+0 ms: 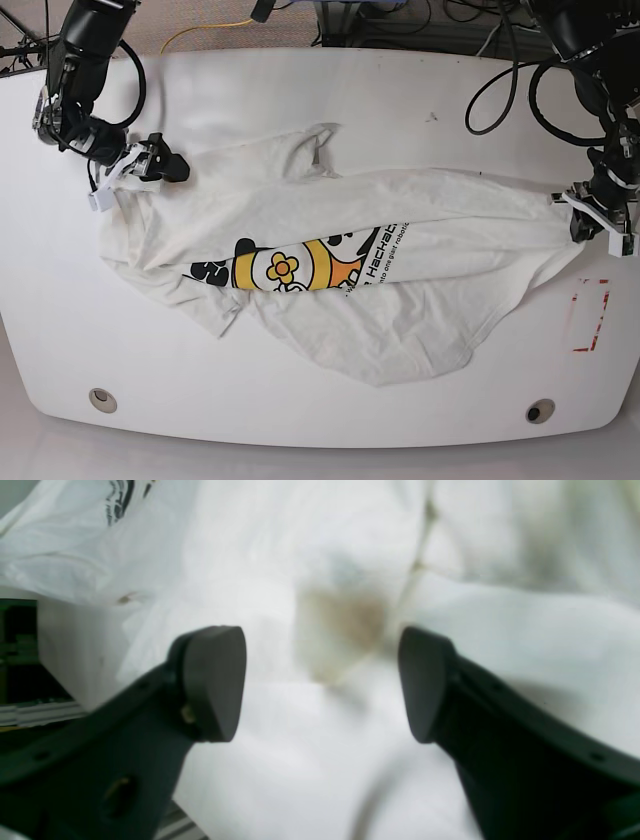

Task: Fold the T-shirt properly
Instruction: 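Regrasp the shirt edge with the right gripper near the collar, then lift the shirt with both grippers and swing it up high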

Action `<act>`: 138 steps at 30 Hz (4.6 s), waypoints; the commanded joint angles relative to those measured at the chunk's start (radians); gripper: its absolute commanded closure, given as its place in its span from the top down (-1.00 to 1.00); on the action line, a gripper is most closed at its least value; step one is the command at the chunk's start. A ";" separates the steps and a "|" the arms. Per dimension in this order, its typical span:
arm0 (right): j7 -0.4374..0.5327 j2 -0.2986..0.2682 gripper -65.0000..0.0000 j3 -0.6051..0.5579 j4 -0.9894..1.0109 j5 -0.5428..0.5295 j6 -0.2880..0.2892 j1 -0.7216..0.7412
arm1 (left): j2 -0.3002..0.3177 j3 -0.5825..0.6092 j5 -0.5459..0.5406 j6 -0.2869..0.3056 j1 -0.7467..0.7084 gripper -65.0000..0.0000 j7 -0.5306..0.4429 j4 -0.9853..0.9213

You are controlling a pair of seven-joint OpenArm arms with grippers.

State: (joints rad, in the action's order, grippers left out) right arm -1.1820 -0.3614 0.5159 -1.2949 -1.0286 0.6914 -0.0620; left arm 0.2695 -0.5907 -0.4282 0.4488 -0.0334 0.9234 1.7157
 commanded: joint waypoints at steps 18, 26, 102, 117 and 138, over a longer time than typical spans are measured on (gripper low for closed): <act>0.034 0.066 -0.15 0.000 -0.036 0.087 0.007 0.104 | 0.015 -0.002 -0.013 0.000 0.011 -1.00 -0.028 0.019; 0.009 0.065 -0.11 0.003 -0.055 -0.040 0.007 0.113 | 0.015 -0.004 -0.013 0.000 0.005 -1.00 -0.028 0.017; -0.012 0.071 -1.00 0.270 -0.610 -0.144 0.007 -0.345 | 0.009 -0.054 -0.022 0.084 -0.179 -1.00 -0.027 0.278; -0.012 -0.112 -1.00 0.214 -0.383 -0.143 0.007 0.093 | 0.037 0.131 0.007 0.084 0.221 -1.00 -0.027 0.209; -0.012 -0.299 -1.00 -0.153 0.065 -0.143 0.007 0.799 | 0.044 0.174 0.183 0.083 0.735 -1.00 -0.027 -0.039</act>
State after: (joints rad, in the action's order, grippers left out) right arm -1.2247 -0.6250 0.3874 -1.2491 -1.1660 0.6998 0.6624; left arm 0.2951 -0.4114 -0.2672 0.5461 0.6483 0.9272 1.6722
